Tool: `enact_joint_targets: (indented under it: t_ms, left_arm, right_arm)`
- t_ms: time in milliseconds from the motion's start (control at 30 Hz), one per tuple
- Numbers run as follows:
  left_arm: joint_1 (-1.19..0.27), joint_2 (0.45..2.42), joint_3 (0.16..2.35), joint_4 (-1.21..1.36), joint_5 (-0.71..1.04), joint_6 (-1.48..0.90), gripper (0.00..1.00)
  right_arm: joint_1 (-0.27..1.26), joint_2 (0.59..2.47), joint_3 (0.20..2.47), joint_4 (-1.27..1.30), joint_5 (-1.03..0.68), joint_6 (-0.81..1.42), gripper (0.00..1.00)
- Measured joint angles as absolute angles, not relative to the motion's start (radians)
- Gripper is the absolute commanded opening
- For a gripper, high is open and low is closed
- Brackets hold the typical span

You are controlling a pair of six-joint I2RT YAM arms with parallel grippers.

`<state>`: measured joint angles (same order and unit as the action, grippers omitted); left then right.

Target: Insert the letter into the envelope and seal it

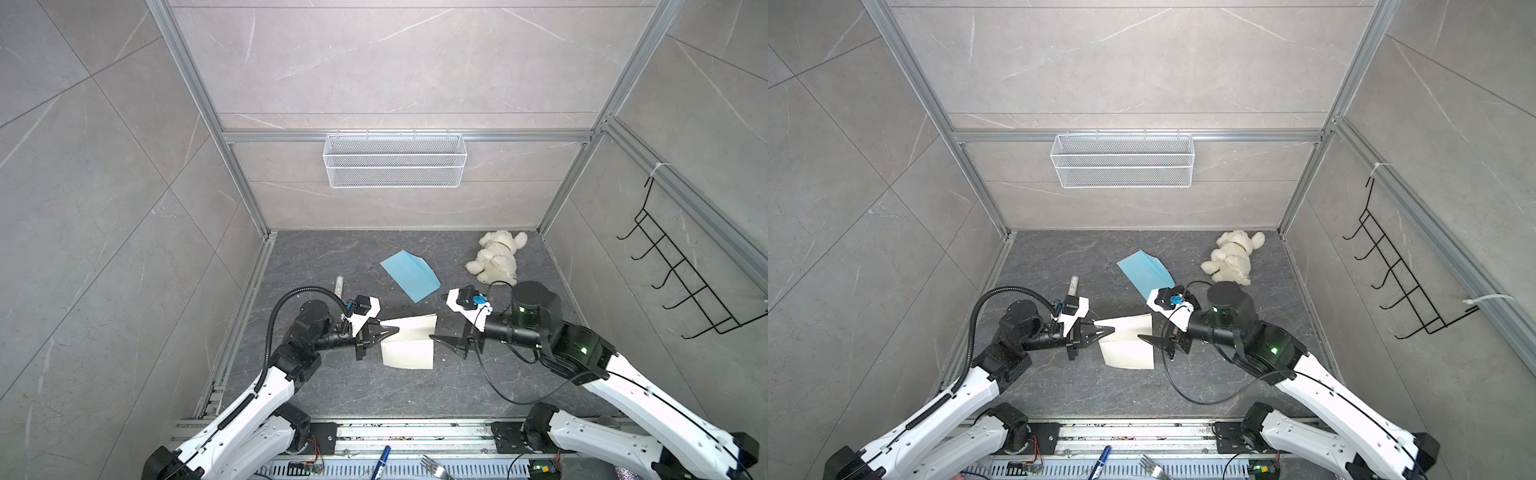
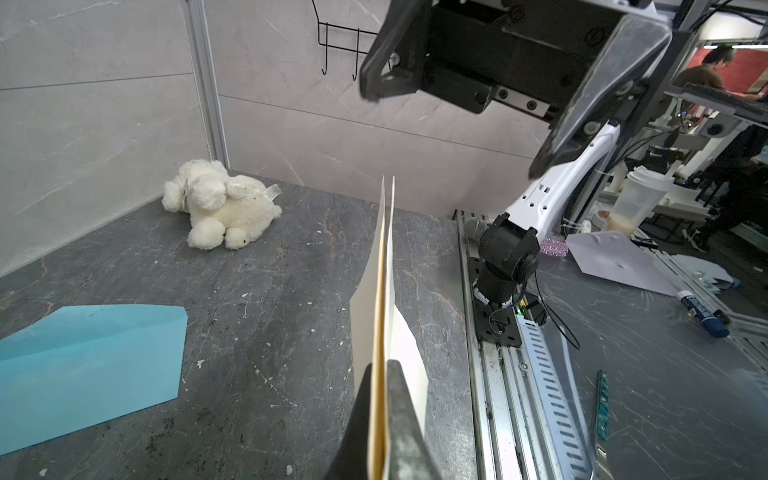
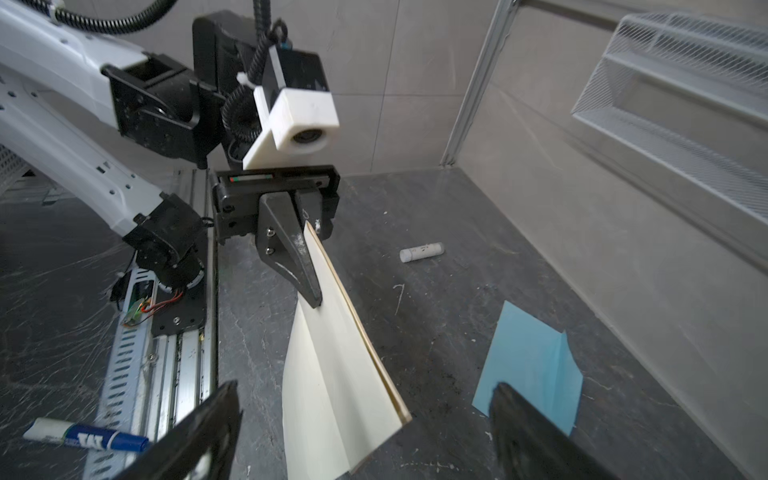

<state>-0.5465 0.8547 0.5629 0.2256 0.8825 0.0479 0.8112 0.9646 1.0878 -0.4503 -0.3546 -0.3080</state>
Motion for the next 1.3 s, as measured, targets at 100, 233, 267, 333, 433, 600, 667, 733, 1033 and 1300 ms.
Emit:
enact_joint_targets:
  t_ms: [100, 233, 267, 333, 433, 600, 667, 733, 1033, 1300]
  left_arm:
    - [-0.548, 0.855, 0.572, 0.204, 0.901, 0.083, 0.0]
    - [-0.551, 0.857, 0.572, 0.189, 0.919, 0.112, 0.0]
    - [-0.551, 0.857, 0.572, 0.185, 0.921, 0.115, 0.0]
    - [-0.552, 0.86, 0.574, 0.175, 0.926, 0.123, 0.0]
    - [-0.555, 0.862, 0.58, 0.162, 0.927, 0.128, 0.0]
    - [-0.557, 0.862, 0.588, 0.154, 0.927, 0.128, 0.0]
    - [-0.557, 0.862, 0.588, 0.152, 0.927, 0.128, 0.0]
    - [-0.557, 0.861, 0.588, 0.148, 0.927, 0.128, 0.0]
    - [-0.557, 0.86, 0.611, 0.113, 0.919, 0.116, 0.26]
    - [-0.557, 0.8, 0.643, 0.03, 0.872, 0.138, 0.48]
  right_arm:
    - [0.813, 1.056, 1.118, -0.485, -0.392, -0.324, 0.88]
    - [0.828, 1.134, 1.17, -0.525, -0.419, -0.354, 0.76]
    - [0.833, 1.145, 1.181, -0.529, -0.423, -0.36, 0.71]
    - [0.841, 1.168, 1.208, -0.537, -0.435, -0.376, 0.63]
    - [0.849, 1.196, 1.238, -0.547, -0.451, -0.393, 0.5]
    - [0.855, 1.24, 1.254, -0.579, -0.481, -0.414, 0.33]
    - [0.857, 1.251, 1.26, -0.59, -0.492, -0.416, 0.26]
    - [0.859, 1.266, 1.275, -0.611, -0.504, -0.421, 0.18]
    - [0.861, 1.283, 1.296, -0.624, -0.517, -0.416, 0.0]
    - [0.864, 1.264, 1.296, -0.575, -0.495, -0.396, 0.0]
